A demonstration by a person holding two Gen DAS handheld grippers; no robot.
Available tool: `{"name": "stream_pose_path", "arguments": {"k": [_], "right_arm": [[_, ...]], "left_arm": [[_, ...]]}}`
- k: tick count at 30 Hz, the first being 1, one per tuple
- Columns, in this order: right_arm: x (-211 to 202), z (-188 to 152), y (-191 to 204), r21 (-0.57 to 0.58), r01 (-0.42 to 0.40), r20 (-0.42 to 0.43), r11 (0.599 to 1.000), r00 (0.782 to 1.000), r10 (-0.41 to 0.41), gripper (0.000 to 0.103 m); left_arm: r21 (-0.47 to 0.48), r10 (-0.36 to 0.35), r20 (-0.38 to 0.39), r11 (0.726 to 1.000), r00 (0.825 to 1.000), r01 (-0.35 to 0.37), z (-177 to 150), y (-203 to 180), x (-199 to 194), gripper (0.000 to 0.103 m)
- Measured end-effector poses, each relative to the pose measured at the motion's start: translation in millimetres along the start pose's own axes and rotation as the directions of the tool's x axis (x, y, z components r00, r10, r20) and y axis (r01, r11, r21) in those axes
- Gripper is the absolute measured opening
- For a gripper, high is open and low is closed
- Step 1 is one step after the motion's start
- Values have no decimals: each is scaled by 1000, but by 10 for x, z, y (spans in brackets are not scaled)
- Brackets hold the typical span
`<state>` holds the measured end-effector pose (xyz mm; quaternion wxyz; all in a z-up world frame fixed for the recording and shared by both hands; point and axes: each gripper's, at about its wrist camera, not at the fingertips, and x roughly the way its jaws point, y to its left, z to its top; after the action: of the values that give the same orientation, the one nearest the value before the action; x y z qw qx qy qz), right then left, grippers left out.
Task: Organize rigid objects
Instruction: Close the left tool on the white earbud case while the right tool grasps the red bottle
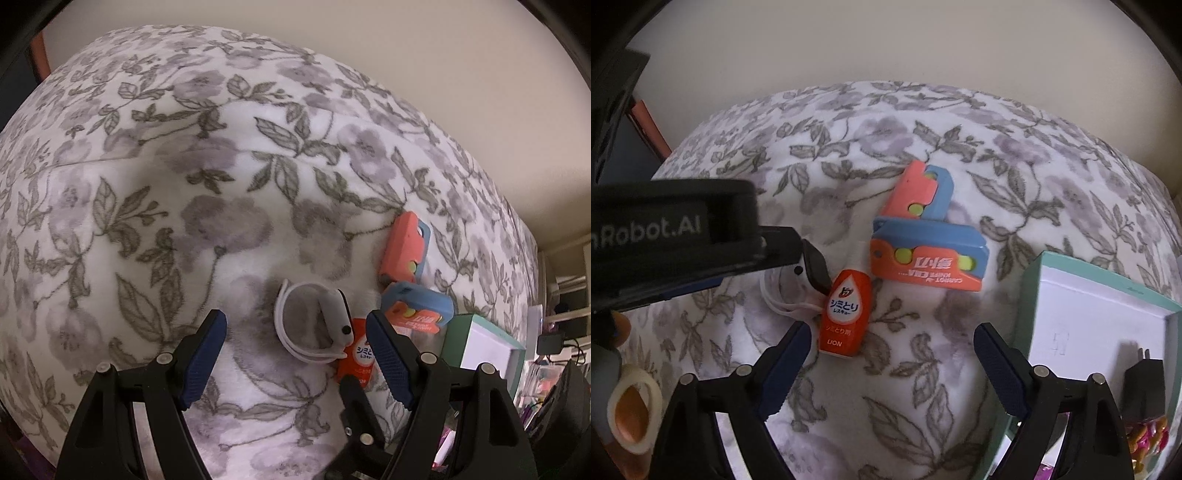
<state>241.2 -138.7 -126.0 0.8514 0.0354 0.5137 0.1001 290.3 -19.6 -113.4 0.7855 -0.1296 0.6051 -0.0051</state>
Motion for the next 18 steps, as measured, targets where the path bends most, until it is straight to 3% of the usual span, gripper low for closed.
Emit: {"name": "stream_pose_path", "arguments": {"k": [11,18], "right_arm": [[83,7,40,-5,-8,-9,1000,1000,8,81],[92,7,12,13,-27,-11,1000,1000,27,71]], "left_arm": [[45,61,-10,997,998,-60,-28,-12,76,79],[46,59,-10,997,998,-59,-22,-32,95,77]]}}
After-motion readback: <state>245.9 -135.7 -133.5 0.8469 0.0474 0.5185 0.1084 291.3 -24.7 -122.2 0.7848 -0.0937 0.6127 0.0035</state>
